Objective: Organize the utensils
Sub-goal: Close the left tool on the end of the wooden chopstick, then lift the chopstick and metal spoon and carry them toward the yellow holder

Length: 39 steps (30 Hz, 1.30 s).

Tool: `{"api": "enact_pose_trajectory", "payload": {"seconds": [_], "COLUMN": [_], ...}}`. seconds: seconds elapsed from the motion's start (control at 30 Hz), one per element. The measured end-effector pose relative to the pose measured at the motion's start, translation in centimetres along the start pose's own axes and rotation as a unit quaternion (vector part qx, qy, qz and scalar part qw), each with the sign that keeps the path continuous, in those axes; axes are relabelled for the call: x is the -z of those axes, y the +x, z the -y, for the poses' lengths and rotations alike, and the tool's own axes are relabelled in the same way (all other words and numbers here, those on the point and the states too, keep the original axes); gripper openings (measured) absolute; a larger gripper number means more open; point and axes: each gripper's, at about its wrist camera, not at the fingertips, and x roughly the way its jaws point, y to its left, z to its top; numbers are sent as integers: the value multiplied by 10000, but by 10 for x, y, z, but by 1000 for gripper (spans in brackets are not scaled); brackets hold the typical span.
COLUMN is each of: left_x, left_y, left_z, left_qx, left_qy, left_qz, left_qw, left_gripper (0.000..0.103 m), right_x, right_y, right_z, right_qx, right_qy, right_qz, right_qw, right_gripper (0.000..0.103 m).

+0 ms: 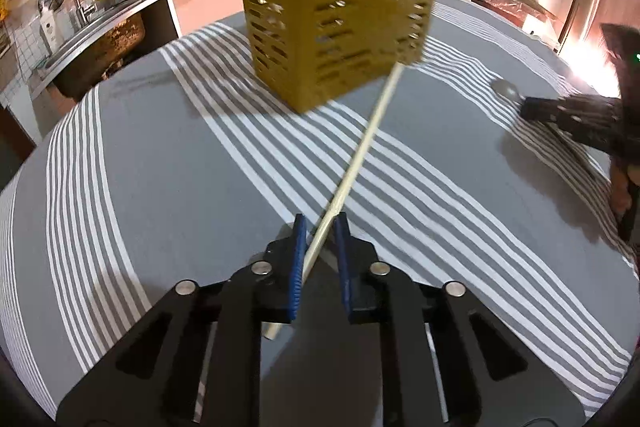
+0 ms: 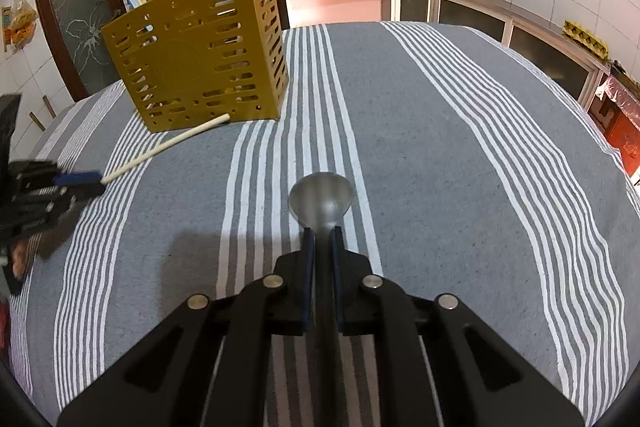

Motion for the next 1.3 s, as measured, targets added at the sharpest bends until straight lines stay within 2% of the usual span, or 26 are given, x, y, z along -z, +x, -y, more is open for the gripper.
{"api": "enact_pose_trajectory", "payload": {"seconds": [0.2, 0.37, 0.43, 0.53, 0.6, 0.73, 0.8, 0.87, 1.23, 1.3], "left_x": [48, 87, 96, 103, 101, 86, 75, 62, -13, -22], "left_y": [-31, -61, -70, -76, -74, -67, -62, -52, 7, 13], "left_z": [27, 48, 56, 64, 66, 58, 54, 49, 27, 25], "left_qx": [47, -307, -476, -668, -828, -830, -749, -708, -596, -587], "left_qy": [-336, -846, -1151, -1288, -1304, -1391, -1420, -1475, -1567, -1565], "left_qz": [50, 8, -46, -52, -61, -80, -74, -125, -428, -522], "left_qw": [9994, 9959, 9922, 9894, 9880, 9868, 9870, 9864, 9849, 9845], "left_gripper": [4, 4, 4, 4, 5, 7, 18, 24, 23, 10], "right_x": [4, 10, 12, 15, 18, 18, 17, 15, 8, 6], "right_y": [-3, -8, -11, -13, -14, -15, -14, -13, -6, -5], "right_z": [-6, -13, -18, -26, -33, -37, -36, -35, -37, -38], "right_qx": [-46, -144, -206, -268, -272, -249, -238, -235, -120, -85], "right_qy": [-64, -140, -169, -239, -313, -365, -364, -344, -377, -414], "right_qz": [-53, -79, -80, -89, -95, -108, -125, -147, -311, -373], "right_qw": [10000, 9998, 9996, 9993, 9991, 9990, 9990, 9990, 9987, 9984], "right_gripper": [9, 9, 9, 9, 9, 9, 9, 9, 9, 9]}}
